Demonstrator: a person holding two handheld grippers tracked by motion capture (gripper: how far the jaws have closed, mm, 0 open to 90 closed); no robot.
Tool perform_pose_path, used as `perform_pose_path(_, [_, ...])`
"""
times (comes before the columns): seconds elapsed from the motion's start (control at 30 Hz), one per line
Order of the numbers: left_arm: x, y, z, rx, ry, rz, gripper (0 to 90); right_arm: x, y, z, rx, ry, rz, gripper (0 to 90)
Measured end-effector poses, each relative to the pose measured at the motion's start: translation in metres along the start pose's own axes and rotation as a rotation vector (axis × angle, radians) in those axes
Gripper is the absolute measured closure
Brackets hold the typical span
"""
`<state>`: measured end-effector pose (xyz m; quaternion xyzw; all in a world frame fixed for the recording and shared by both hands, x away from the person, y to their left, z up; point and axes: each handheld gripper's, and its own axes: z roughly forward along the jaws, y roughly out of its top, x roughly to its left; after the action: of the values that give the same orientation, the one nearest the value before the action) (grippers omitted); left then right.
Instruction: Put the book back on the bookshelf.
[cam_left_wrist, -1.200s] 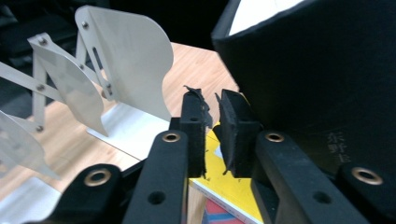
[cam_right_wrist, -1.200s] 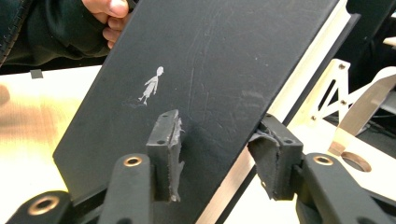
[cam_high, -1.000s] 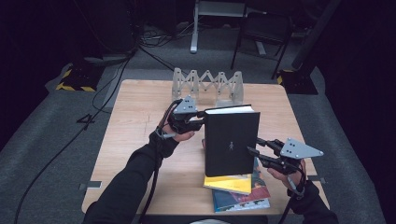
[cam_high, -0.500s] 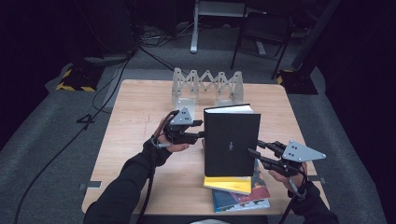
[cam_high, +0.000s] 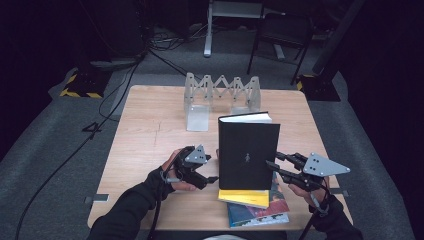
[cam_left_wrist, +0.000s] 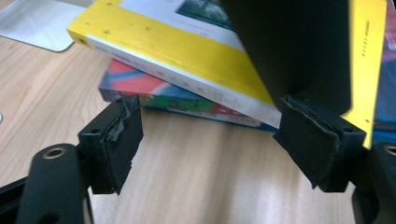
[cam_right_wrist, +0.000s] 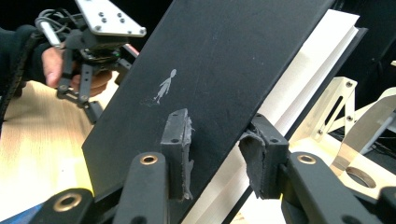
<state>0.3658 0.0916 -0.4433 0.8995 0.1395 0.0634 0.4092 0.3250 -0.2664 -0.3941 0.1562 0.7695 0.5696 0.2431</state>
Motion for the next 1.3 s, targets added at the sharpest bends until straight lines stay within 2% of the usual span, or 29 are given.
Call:
perform_pose_path(0.03, [-0.004,-0.001,0.0,0.004,0.011,0.004,22.6,0.001,0.0,0.0,-0.002,-0.002,-0.003,62.8])
perform_pose_path(0.1, [-0.007,-0.001,0.0,0.006,0.001,0.004,22.4,0.002,0.0,-0.001,-0.002,-0.001,-0.009,62.8])
perform_pose_path(0.13, [-0.013,-0.002,-0.001,-0.002,-0.035,0.003,22.2,0.002,0.0,-0.002,-0.005,-0.001,-0.013,62.8])
perform_pose_path(0.17, [-0.013,-0.002,-0.001,-0.002,-0.035,0.003,22.2,0.002,0.0,-0.002,-0.003,-0.003,-0.013,62.9])
perform_pose_path(0.2, [-0.02,-0.002,0.0,-0.006,-0.047,0.019,22.1,0.003,0.0,-0.002,-0.004,-0.002,-0.015,62.8])
perform_pose_path(0.3, [-0.025,0.0,0.008,-0.017,-0.037,0.013,22.3,0.004,0.0,-0.003,-0.008,-0.003,-0.022,62.8])
perform_pose_path(0.37, [-0.025,0.005,0.014,-0.044,-0.057,-0.007,22.4,0.005,0.0,-0.004,-0.007,-0.004,-0.031,62.8])
perform_pose_path(0.43, [-0.027,0.008,0.016,-0.058,-0.059,-0.008,22.6,0.006,0.001,-0.005,-0.006,-0.005,-0.035,62.8])
perform_pose_path(0.53, [-0.03,0.017,0.021,-0.077,-0.04,0.024,23.5,0.008,0.001,-0.007,-0.001,-0.009,-0.05,62.8])
perform_pose_path(0.63, [-0.03,0.025,0.023,-0.118,-0.034,0.036,22.7,0.009,0.001,-0.008,-0.003,-0.012,-0.057,62.8])
perform_pose_path(0.77, [-0.026,0.03,0.024,-0.162,-0.042,0.002,21.9,0.011,0.0,-0.008,0.001,-0.02,-0.064,62.5])
perform_pose_path(0.83, [-0.025,0.031,0.023,-0.168,-0.044,0.0,22.1,0.011,0.0,-0.008,0.0,-0.023,-0.064,62.5])
perform_pose_path(0.9, [-0.022,0.04,0.022,-0.206,-0.046,-0.004,22.5,0.012,0.0,-0.009,0.0,-0.026,-0.072,62.2])
perform_pose_path(0.93, [-0.022,0.04,0.022,-0.206,-0.046,-0.004,21.9,0.012,0.0,-0.009,0.0,-0.026,-0.072,62.2])
perform_pose_path(1.1, [-0.011,0.059,0.012,-0.314,-0.056,-0.022,24.9,0.013,-0.002,-0.009,0.014,-0.049,-0.09,60.6])
perform_pose_path(1.13, [-0.011,0.059,0.012,-0.314,-0.056,-0.022,28.0,0.012,-0.004,-0.009,0.019,-0.054,-0.085,60.7])
perform_pose_path(1.17, [-0.01,0.062,0.009,-0.315,-0.063,-0.012,28.0,0.012,-0.004,-0.009,0.019,-0.054,-0.085,60.7])
perform_pose_path(1.23, [-0.01,0.065,0.006,-0.314,-0.065,0.017,33.7,0.009,-0.009,-0.007,0.029,-0.067,-0.06,59.8])
perform_pose_path(1.27, [-0.011,0.065,0.006,-0.31,-0.063,0.025,34.5,0.007,-0.013,-0.006,0.032,-0.063,-0.047,56.7])
perform_pose_path(1.3, [-0.011,0.065,0.006,-0.312,-0.063,0.03,34.9,0.005,-0.015,-0.006,0.033,-0.058,-0.031,49.9])
